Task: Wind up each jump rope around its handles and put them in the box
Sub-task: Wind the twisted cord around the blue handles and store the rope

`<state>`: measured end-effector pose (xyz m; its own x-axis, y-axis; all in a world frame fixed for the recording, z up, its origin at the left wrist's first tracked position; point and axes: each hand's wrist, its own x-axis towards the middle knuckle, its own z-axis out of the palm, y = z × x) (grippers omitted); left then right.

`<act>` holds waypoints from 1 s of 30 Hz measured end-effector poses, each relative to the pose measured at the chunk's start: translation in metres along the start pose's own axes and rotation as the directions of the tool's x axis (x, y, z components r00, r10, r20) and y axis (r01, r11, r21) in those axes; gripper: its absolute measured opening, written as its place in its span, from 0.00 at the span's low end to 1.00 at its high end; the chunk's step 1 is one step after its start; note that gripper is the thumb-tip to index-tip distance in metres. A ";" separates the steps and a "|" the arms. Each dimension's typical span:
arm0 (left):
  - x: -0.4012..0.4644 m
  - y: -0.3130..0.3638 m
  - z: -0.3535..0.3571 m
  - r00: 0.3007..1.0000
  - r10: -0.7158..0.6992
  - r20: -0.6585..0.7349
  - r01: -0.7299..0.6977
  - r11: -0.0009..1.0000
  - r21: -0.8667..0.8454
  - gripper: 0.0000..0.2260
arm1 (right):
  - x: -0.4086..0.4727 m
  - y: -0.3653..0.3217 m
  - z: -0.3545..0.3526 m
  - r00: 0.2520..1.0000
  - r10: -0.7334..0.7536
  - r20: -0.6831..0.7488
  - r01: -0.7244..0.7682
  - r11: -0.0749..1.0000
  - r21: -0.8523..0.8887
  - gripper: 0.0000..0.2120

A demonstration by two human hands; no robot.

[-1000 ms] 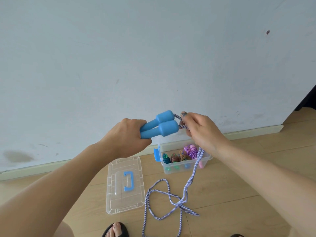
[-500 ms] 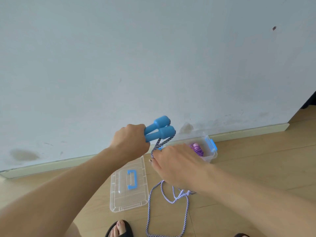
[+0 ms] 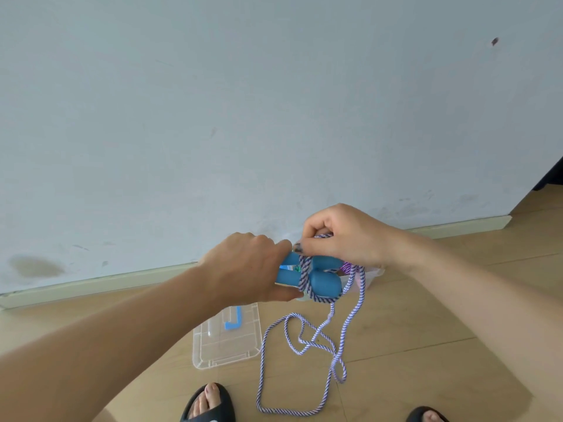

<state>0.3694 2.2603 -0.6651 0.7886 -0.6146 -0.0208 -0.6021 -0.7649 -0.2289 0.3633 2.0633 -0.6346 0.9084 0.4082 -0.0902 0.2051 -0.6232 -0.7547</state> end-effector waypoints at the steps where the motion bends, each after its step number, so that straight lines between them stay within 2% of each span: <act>1: -0.002 0.002 -0.002 1.000 0.023 -0.004 -0.023 1.000 -0.009 0.25 | 0.002 0.003 -0.001 1.000 0.011 -0.002 -0.011 0.999 0.039 0.09; 4: -0.007 0.012 -0.006 0.992 0.115 -0.057 -0.119 0.990 -0.081 0.14 | 0.006 0.009 -0.006 0.998 0.025 -0.061 -0.018 0.993 0.112 0.14; 7: -0.011 0.011 -0.011 0.977 0.134 -0.168 -0.171 0.958 -0.230 0.12 | 0.013 0.018 0.003 0.986 0.094 -0.137 -0.064 0.976 0.208 0.18; 9: -0.013 0.002 -0.013 0.973 0.091 -0.211 -0.160 0.927 -0.338 0.12 | 0.016 0.026 0.014 0.979 0.160 -0.128 -0.108 0.933 0.343 0.19; 11: -0.013 -0.006 -0.013 0.977 -0.021 -0.211 -0.084 0.873 -0.480 0.13 | 0.017 0.034 0.026 0.964 0.251 -0.091 -0.170 0.840 0.515 0.17; 12: -0.012 -0.008 -0.014 0.975 -0.088 -0.203 -0.036 0.842 -0.538 0.12 | 0.014 0.034 0.032 0.951 0.300 -0.079 -0.214 0.820 0.531 0.16; 14: -0.006 -0.011 -0.013 0.960 -0.222 -0.172 0.071 0.783 -0.618 0.10 | 0.007 0.026 0.049 0.930 0.356 -0.094 -0.278 0.846 0.455 0.16; 17: 0.006 -0.023 -0.005 0.917 -0.397 -0.043 0.271 0.697 -0.664 0.07 | -0.002 0.004 0.079 0.911 0.358 -0.203 -0.293 0.911 0.291 0.26; 19: 0.009 -0.032 0.004 0.894 -0.446 0.044 0.376 0.693 -0.615 0.06 | -0.015 -0.005 0.094 0.955 0.216 -0.206 -0.224 0.974 -0.021 0.23; 21: 0.007 -0.036 0.011 0.896 -0.431 0.108 0.424 0.758 -0.495 0.05 | -0.029 -0.015 0.100 0.987 0.060 -0.147 -0.106 0.940 -0.324 0.17; 23: 0.005 -0.036 0.016 0.916 -0.371 0.151 0.401 0.848 -0.347 0.04 | -0.036 -0.028 0.094 0.992 -0.046 -0.120 -0.012 0.895 -0.445 0.15; 25: 0.004 -0.034 0.018 0.941 -0.297 0.160 0.327 0.919 -0.220 0.02 | -0.030 -0.036 0.078 0.982 -0.109 -0.153 0.017 0.862 -0.506 0.19; 27: 0.005 -0.031 0.018 0.961 -0.238 0.140 0.256 0.958 -0.127 0.02 | -0.021 -0.034 0.053 0.961 -0.146 -0.233 0.016 0.875 -0.484 0.23; 30: 0.004 -0.019 0.015 0.984 -0.140 0.113 0.144 0.989 -0.028 0.08 | -0.011 -0.029 0.025 0.930 -0.225 -0.291 0.030 0.835 -0.549 0.27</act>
<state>0.3859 2.2748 -0.6752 0.8742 -0.4755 -0.0981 -0.4853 -0.8505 -0.2026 0.3387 2.0934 -0.6279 0.9046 0.3258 0.2749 0.3989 -0.8744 -0.2763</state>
